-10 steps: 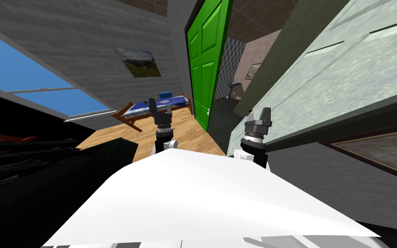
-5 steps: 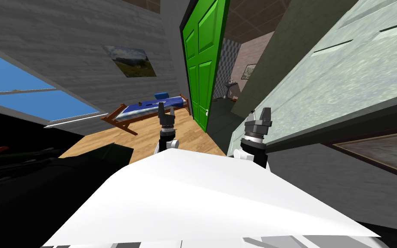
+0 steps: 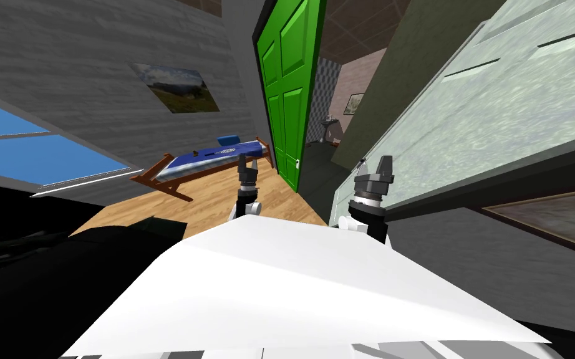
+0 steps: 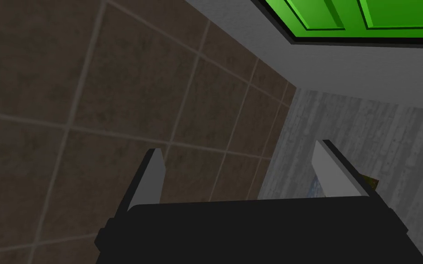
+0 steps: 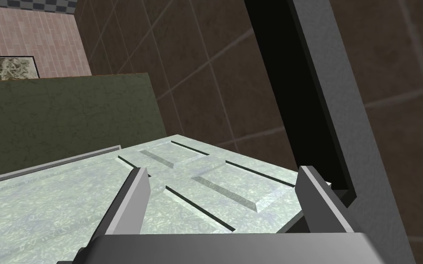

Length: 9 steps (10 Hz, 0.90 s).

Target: Push the door open

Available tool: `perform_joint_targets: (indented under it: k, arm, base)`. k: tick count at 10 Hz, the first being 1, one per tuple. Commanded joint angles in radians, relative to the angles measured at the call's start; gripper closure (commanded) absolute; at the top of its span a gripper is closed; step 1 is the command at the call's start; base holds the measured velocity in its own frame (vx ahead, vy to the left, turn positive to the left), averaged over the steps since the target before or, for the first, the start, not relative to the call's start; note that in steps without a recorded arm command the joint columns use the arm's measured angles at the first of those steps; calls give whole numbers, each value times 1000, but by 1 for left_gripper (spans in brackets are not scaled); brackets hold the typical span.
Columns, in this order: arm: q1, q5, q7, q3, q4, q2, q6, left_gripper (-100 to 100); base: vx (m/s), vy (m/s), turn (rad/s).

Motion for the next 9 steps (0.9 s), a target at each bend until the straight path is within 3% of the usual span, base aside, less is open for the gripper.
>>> perform_joint_targets:
  k: [1, 9]
  arm:
    - [-11, 2, 1, -2, 33, 7, -2, -100]
    - [-89, 10, 2, -13, 249, 32, -32, -100]
  base:
    - [88, 50, -137]
    - [85, 63, -137]
